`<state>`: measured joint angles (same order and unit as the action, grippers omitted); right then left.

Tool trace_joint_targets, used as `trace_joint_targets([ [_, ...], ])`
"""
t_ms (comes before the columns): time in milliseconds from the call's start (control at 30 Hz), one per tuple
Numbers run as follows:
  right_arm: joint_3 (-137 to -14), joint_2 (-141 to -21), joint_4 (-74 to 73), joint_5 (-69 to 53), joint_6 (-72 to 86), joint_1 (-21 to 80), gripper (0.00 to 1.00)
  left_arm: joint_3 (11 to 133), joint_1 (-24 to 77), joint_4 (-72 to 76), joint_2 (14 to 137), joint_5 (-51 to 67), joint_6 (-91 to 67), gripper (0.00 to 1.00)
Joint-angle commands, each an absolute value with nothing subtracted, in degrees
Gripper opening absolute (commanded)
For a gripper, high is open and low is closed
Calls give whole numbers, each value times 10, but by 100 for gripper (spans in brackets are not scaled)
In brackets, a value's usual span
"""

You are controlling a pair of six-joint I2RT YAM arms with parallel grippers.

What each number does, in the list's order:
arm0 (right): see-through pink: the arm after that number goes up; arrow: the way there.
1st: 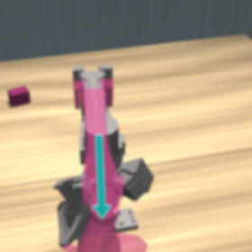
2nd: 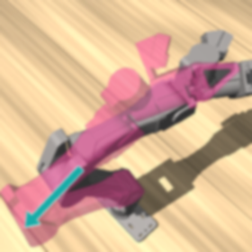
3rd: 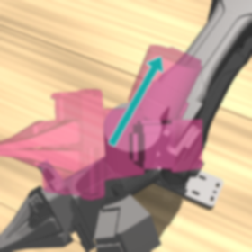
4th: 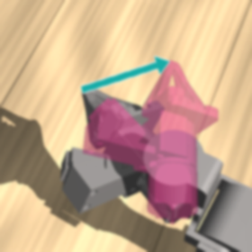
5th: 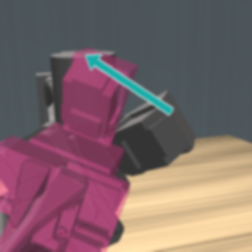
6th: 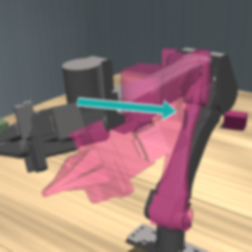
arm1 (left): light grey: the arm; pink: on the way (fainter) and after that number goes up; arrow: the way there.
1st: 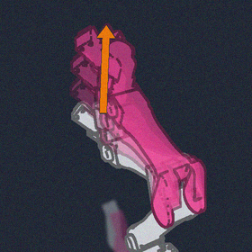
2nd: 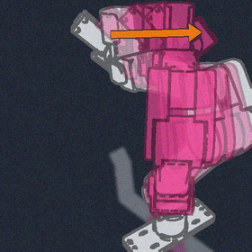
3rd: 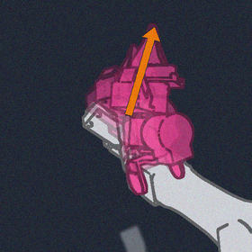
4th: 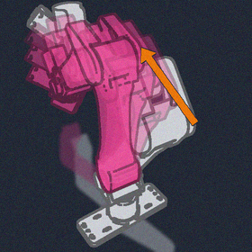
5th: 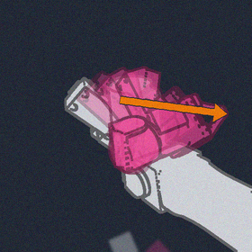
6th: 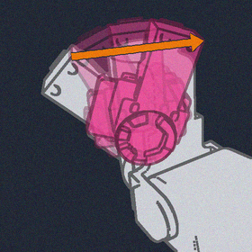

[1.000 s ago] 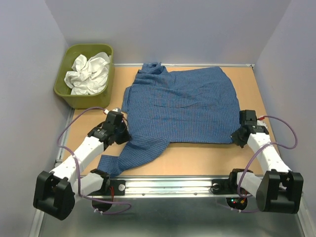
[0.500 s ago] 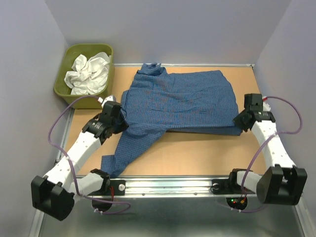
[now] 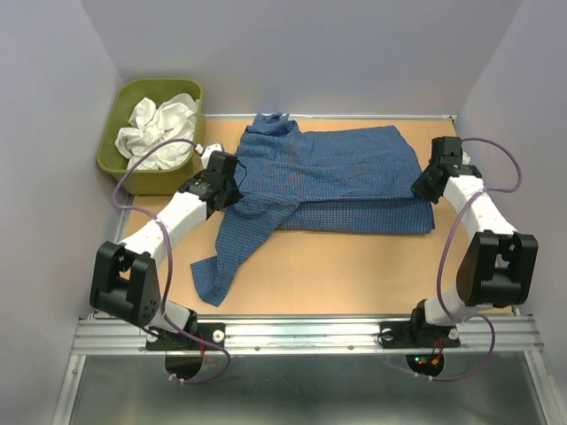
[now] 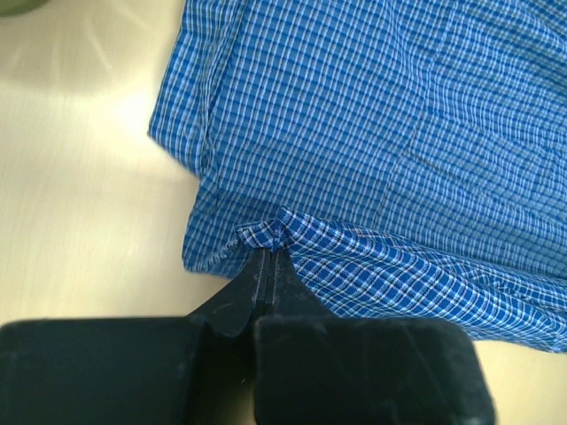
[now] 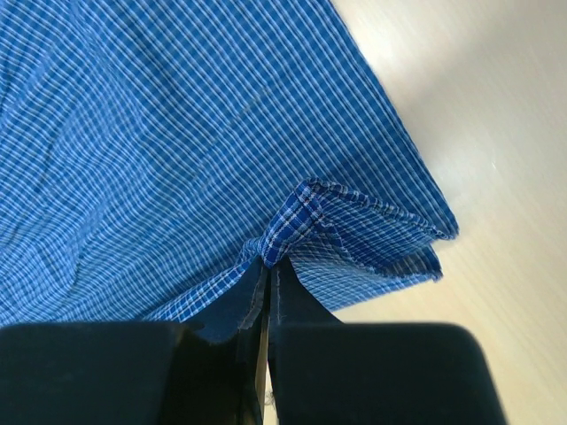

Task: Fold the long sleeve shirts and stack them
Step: Fold the shirt

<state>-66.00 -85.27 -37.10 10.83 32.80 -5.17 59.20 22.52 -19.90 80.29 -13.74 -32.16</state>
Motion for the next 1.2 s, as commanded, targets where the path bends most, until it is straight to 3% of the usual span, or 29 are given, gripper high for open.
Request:
trace_joint_targets([
  [0,-703,-878,-316,117,301,-56,1,629,214,-171,830,-181,-299,0],
  [767,-751,-1027,-228,105,293,-55,8,707,192,-113,998,-180,-284,0],
  [867,-757,-1036,-222,103,292,-55,13,722,192,-116,1010,-185,-287,1],
  [1167,-794,-1063,-213,92,286,-55,12,745,190,-123,1027,-206,-297,1],
])
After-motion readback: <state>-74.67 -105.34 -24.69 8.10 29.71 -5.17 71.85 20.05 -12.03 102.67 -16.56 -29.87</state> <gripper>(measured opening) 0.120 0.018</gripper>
